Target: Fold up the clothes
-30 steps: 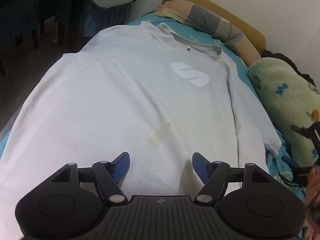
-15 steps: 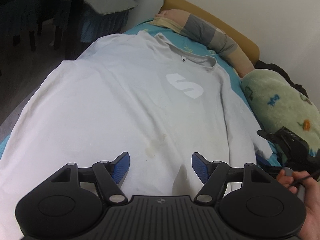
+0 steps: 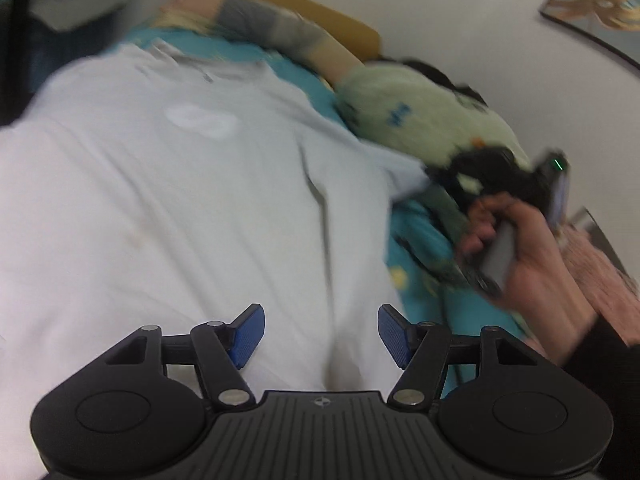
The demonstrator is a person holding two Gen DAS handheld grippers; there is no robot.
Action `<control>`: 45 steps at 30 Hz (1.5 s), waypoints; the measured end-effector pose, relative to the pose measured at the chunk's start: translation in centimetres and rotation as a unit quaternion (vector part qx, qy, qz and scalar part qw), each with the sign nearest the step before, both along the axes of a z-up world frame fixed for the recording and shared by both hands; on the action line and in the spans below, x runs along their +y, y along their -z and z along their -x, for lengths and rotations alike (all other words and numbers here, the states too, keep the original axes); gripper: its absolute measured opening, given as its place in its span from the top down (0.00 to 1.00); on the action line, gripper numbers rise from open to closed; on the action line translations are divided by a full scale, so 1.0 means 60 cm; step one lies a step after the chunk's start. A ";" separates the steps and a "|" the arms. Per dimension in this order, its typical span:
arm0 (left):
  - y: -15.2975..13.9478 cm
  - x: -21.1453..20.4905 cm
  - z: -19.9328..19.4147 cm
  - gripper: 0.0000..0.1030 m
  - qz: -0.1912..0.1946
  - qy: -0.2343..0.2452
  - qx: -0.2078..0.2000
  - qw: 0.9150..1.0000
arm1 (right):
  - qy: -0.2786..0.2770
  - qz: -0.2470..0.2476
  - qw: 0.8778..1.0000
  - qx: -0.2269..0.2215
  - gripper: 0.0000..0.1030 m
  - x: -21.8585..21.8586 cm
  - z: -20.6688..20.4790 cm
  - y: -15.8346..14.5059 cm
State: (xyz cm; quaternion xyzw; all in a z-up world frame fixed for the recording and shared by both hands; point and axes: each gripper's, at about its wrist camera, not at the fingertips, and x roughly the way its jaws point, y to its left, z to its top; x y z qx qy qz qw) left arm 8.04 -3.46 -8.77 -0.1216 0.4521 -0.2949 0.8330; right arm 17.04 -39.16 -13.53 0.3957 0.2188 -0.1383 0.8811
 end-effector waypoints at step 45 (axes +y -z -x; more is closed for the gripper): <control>0.036 -0.195 0.072 0.98 -0.092 0.121 0.045 0.987 | -0.105 0.070 0.992 -0.033 0.14 0.076 0.192 -0.146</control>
